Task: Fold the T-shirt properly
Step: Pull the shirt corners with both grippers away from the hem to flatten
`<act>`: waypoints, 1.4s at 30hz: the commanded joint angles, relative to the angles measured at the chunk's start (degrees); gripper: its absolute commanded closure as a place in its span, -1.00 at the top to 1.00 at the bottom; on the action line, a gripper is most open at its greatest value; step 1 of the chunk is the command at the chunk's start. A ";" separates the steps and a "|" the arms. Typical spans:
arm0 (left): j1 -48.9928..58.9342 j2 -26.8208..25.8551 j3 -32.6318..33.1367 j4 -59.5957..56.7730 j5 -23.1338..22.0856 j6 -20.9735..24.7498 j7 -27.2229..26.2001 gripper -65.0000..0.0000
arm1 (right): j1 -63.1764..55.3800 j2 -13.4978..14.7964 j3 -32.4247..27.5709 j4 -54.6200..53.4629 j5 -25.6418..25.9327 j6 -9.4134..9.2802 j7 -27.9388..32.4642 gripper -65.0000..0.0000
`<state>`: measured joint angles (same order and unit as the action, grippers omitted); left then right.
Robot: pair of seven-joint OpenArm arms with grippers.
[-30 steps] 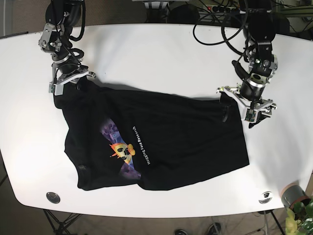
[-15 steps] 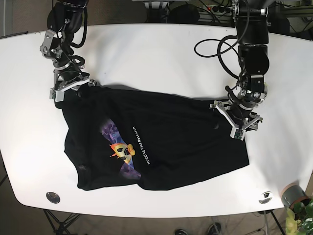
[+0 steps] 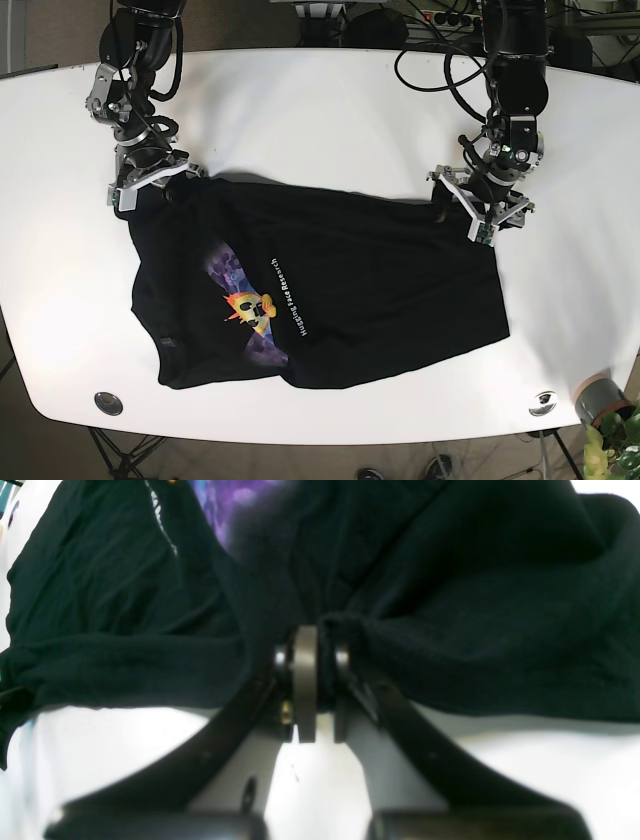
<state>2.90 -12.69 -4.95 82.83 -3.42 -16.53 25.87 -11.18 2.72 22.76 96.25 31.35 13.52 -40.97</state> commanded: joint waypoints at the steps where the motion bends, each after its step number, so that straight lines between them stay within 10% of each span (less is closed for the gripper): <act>1: -0.74 -0.37 -0.10 0.73 -0.32 0.14 -1.47 0.57 | 0.50 0.49 0.05 1.03 0.78 0.59 1.10 -0.93; 16: -4.08 0.69 0.16 -2.34 -0.32 0.05 -1.56 0.56 | 0.76 0.49 0.05 0.94 0.78 0.59 1.10 -0.93; 32: -4.61 0.51 -0.37 -0.59 -0.05 -6.98 -1.56 -1.00 | 0.85 0.66 -1.97 0.85 0.69 0.59 1.10 -0.93; 42: -0.48 0.51 -5.29 9.00 -0.23 -7.25 -1.30 -1.00 | 0.85 0.66 -1.88 1.20 1.04 0.59 1.10 -0.93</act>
<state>3.09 -11.79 -9.98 89.10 -2.81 -23.97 26.20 -11.00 2.87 20.73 96.20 31.51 13.54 -40.95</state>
